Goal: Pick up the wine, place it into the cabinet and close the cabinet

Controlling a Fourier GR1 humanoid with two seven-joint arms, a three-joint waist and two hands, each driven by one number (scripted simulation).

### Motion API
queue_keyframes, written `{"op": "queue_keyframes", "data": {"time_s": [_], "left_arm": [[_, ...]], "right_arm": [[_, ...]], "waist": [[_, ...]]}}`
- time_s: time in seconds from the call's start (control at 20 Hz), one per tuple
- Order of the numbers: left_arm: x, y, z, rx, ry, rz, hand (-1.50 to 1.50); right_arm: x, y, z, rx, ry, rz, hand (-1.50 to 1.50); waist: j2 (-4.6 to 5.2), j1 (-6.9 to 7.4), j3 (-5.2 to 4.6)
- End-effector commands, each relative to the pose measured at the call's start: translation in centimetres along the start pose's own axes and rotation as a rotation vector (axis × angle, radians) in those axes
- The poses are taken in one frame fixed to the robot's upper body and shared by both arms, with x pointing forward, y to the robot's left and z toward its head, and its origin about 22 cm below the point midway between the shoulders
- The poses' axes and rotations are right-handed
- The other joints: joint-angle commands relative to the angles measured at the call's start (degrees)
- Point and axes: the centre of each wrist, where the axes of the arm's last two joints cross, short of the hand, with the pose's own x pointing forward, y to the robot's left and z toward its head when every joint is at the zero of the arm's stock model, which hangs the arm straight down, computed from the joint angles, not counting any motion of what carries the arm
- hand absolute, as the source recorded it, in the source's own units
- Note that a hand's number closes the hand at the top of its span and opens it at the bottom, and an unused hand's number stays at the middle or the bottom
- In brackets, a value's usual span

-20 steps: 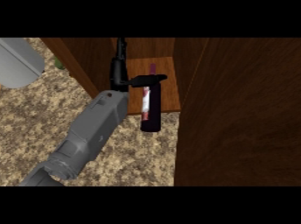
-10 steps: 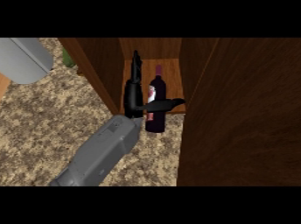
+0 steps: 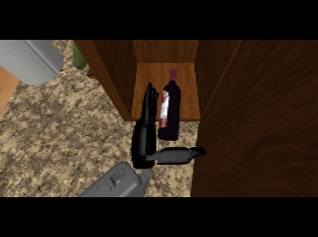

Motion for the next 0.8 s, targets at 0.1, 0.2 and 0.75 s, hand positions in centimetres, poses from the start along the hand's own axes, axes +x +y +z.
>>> {"op": "queue_keyframes", "data": {"time_s": [0.1, 0.2, 0.75], "left_arm": [[3.2, 1.2, 6.2, -0.011, 0.006, 0.05, -1.5], [3.2, 3.1, 7.4, -0.014, 0.005, 0.037, 1.5], [6.8, 10.7, 10.6, -0.077, 0.068, -0.024, 1.5]], "right_arm": [[1.6, -0.3, 0.4, -0.003, -0.013, 0.032, -1.5], [2.0, 0.9, 1.9, 0.0, -0.009, 0.048, -1.5], [1.1, -0.8, 2.5, 0.287, 0.132, 0.191, 1.5]], "waist": [[-0.03, 0.47, 0.01], [0.04, 0.02, -0.01], [0.04, -0.15, 0.01]]}}
